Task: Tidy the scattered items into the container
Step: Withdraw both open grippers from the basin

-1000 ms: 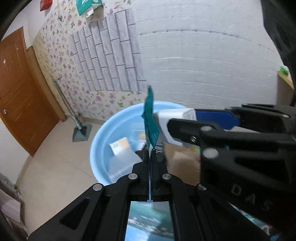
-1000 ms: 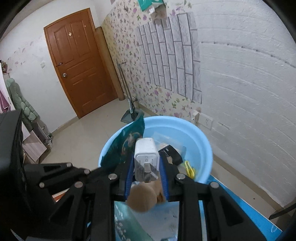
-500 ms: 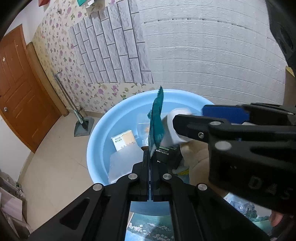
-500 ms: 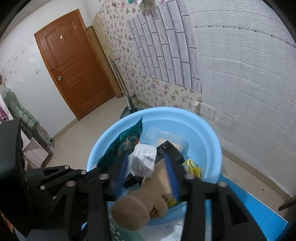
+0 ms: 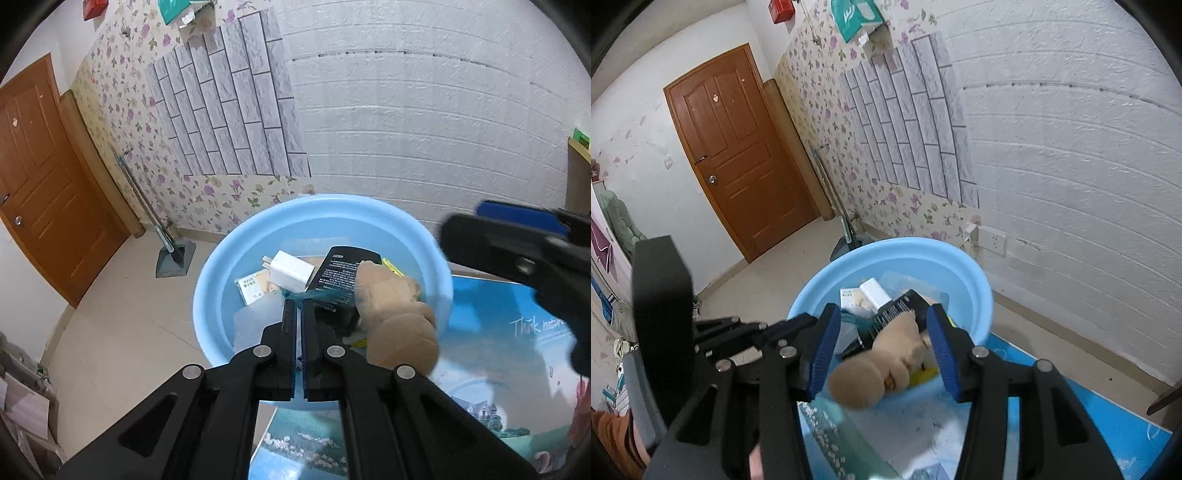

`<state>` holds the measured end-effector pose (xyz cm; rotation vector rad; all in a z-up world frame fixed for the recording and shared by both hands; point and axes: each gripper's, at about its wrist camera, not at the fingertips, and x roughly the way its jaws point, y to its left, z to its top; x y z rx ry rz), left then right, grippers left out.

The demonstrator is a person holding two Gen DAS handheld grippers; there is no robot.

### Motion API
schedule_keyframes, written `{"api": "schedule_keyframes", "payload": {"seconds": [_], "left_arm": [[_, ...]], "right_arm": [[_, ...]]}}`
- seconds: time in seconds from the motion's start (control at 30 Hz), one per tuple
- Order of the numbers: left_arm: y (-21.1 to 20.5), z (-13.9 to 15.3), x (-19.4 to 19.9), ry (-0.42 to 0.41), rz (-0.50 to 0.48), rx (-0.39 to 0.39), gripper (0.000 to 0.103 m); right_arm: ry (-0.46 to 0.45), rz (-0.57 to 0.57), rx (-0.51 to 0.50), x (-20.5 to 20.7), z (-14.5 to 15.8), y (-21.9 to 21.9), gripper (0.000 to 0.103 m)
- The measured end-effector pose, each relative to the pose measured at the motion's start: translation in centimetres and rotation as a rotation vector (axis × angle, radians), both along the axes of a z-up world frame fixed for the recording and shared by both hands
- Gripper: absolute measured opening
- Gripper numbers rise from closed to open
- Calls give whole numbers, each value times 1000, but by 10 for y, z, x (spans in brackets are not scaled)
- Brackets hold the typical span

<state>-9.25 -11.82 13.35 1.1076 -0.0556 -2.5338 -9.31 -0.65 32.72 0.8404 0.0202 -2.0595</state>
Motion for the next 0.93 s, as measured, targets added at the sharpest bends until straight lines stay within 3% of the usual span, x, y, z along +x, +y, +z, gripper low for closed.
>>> {"api": "schedule_keyframes", "payload": {"seconds": [0.17,0.3,0.4,0.47,0.53,0.73,0.93], "left_arm": [[20,4,17,-11,-16,14,6],[45,5,32,-15,-40,10,27],[64,5,40,-16,-70,10,34],[82,4,47,-21,-88,5,51],[95,3,53,-17,-88,12,81],[130,-5,63,-10,-138,-3,96],[156,-8,65,-10,-171,-29,96]], "right_arm": [[3,-30,-7,24,-1,39,48],[-5,-67,1,39,-8,74,48],[-21,-97,3,52,-17,101,48],[-29,-110,7,60,-21,115,48],[-31,-129,12,70,-26,132,48],[-48,-189,5,81,-35,176,48],[-53,-237,7,88,-42,204,48]]}}
